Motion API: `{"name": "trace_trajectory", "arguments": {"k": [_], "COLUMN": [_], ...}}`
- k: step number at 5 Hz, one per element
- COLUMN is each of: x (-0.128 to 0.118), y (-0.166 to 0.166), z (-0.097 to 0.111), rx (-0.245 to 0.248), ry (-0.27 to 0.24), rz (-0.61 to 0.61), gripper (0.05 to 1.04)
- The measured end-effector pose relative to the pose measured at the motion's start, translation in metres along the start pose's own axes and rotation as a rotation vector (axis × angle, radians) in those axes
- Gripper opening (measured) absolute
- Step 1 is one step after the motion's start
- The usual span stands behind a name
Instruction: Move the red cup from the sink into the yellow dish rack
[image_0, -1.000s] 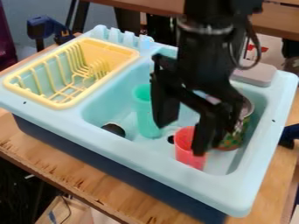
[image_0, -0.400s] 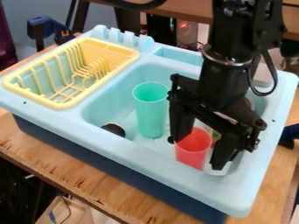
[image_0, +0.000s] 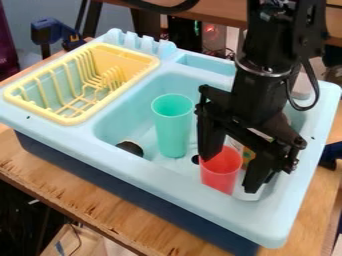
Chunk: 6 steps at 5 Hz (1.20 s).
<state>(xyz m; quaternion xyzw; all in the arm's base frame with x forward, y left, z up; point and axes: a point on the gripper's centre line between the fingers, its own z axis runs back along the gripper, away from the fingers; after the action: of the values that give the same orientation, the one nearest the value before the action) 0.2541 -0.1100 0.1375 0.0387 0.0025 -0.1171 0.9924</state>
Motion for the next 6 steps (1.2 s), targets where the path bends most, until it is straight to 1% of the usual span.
{"name": "trace_trajectory", "arguments": {"k": [1,2,3,4,5,6], "x": [0.006,0.011,0.015,0.018,0.017,0.012], "y": [0.011,0.015,0.017,0.013,0.011,0.010], "z": [-0.008,-0.014,-0.016,-0.021,-0.024,-0.026], "rx": [-0.004,-0.026,-0.048,-0.070,-0.080,-0.081], "ry": [0.011,0.005,-0.011,-0.013,-0.009,0.022], "rz": [0.021,0.025,0.025,0.010,0.012,0.003], "gripper": [0.989,0.989,0.989,0.936,0.648,0.356]}}
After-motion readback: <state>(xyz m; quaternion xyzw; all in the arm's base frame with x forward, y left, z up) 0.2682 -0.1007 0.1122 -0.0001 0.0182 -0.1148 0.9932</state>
